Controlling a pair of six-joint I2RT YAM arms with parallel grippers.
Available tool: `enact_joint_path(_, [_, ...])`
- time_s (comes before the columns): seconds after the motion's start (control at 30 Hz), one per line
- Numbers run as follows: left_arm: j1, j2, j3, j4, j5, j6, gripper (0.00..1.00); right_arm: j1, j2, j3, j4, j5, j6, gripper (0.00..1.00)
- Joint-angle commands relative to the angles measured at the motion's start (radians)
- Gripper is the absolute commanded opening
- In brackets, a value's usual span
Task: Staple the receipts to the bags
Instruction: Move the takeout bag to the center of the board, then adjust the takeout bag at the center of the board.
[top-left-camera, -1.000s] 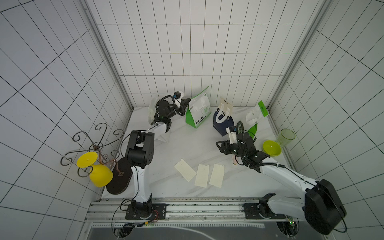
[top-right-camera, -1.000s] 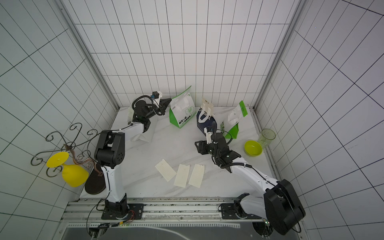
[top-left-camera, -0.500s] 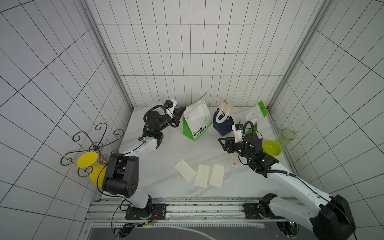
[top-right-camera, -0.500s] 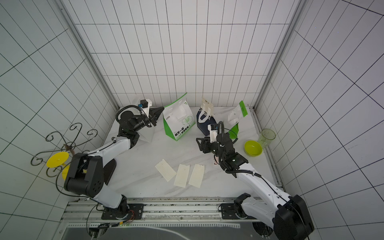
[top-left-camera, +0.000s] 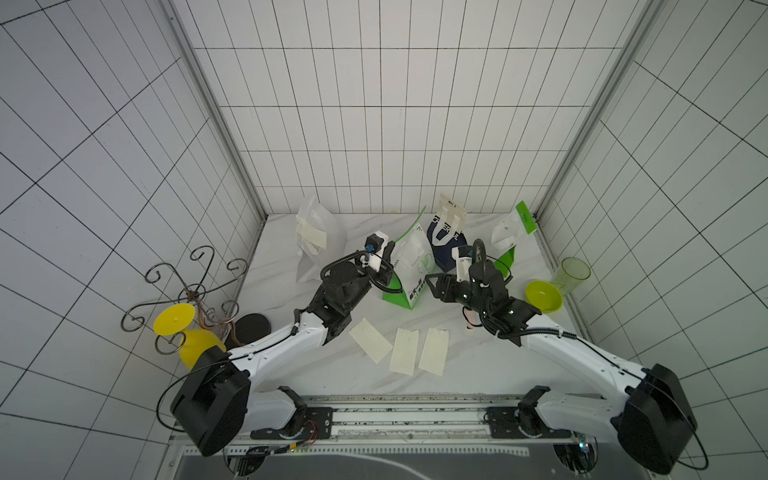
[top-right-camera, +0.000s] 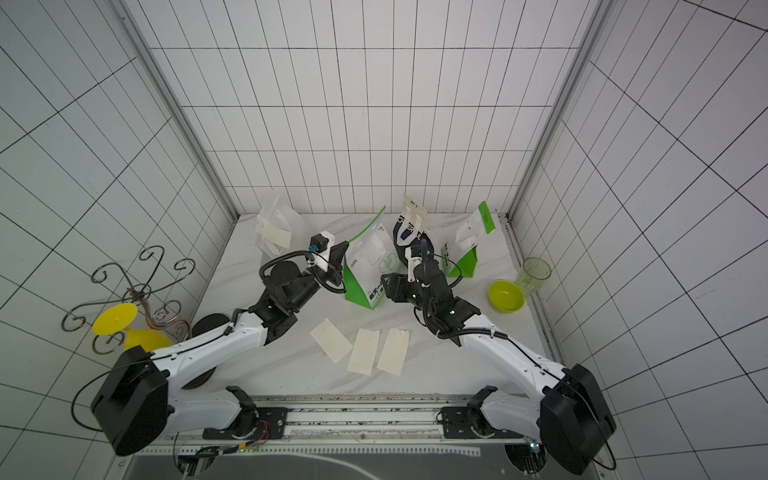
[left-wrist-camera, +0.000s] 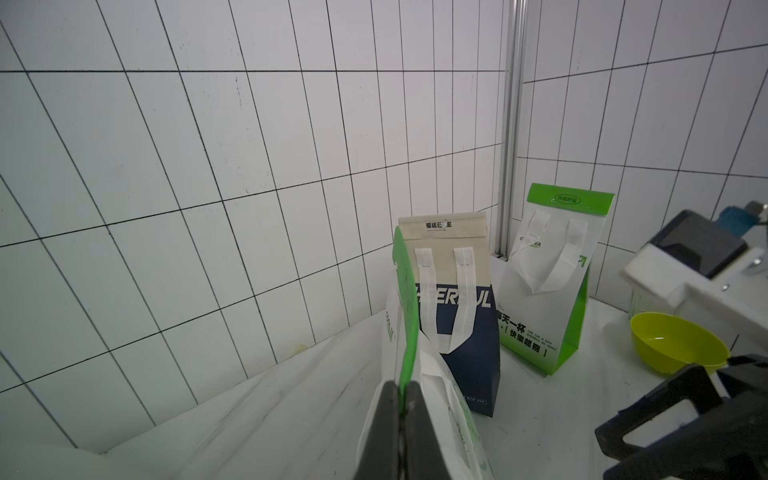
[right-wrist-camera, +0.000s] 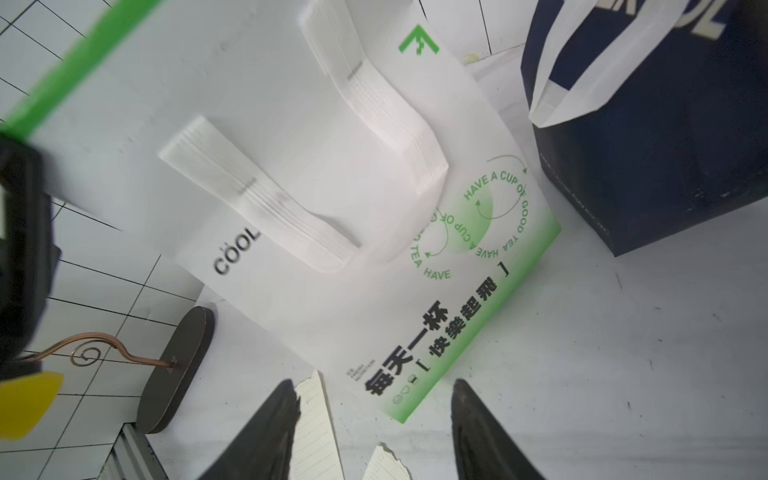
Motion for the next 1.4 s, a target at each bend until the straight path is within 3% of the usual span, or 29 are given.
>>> enact_joint_path(0.0, [-0.035,-0.017,-0.05,0.03,-0.211,0.042,0.0,0.013,-0.003,0.146,-0.027,0.081,0.071,0.6])
enact_joint_path(0.2, [-0.095,-0.022,-0.136,0.165,-0.278,0.047,0.0,0.014,0.085,0.291,-0.096,0.093,0.165,0.6])
enact_joint_path(0.4, [-0.097,-0.033,-0.146,0.161,-0.269,0.022,0.0,0.029,0.25,0.509,-0.142,0.055,0.175,0.6])
enact_joint_path(0.8, [-0.096,-0.04,-0.145,0.134,-0.233,0.005,0.0,0.058,0.449,0.689,-0.16,0.037,0.168,0.59])
enact_joint_path(0.97, [-0.097,-0.054,-0.149,0.125,-0.214,0.01,0.0,0.057,0.487,0.724,-0.173,0.021,0.124,0.48])
enact_joint_path(1.13, [-0.102,-0.087,-0.144,0.112,-0.18,-0.008,0.0,0.043,0.511,0.753,-0.187,-0.016,0.08,0.19])
enact_joint_path(1.2, [-0.106,-0.113,-0.135,0.101,-0.175,-0.018,0.18,0.035,0.513,0.759,-0.199,-0.033,0.057,0.08])
enact_joint_path(1.27, [-0.105,-0.146,-0.129,0.087,-0.179,-0.037,0.45,0.023,0.508,0.761,-0.204,-0.046,0.029,0.0])
enact_joint_path(1.37, [-0.107,-0.219,-0.118,0.041,-0.154,-0.057,0.64,-0.001,0.49,0.771,-0.199,-0.061,-0.057,0.0])
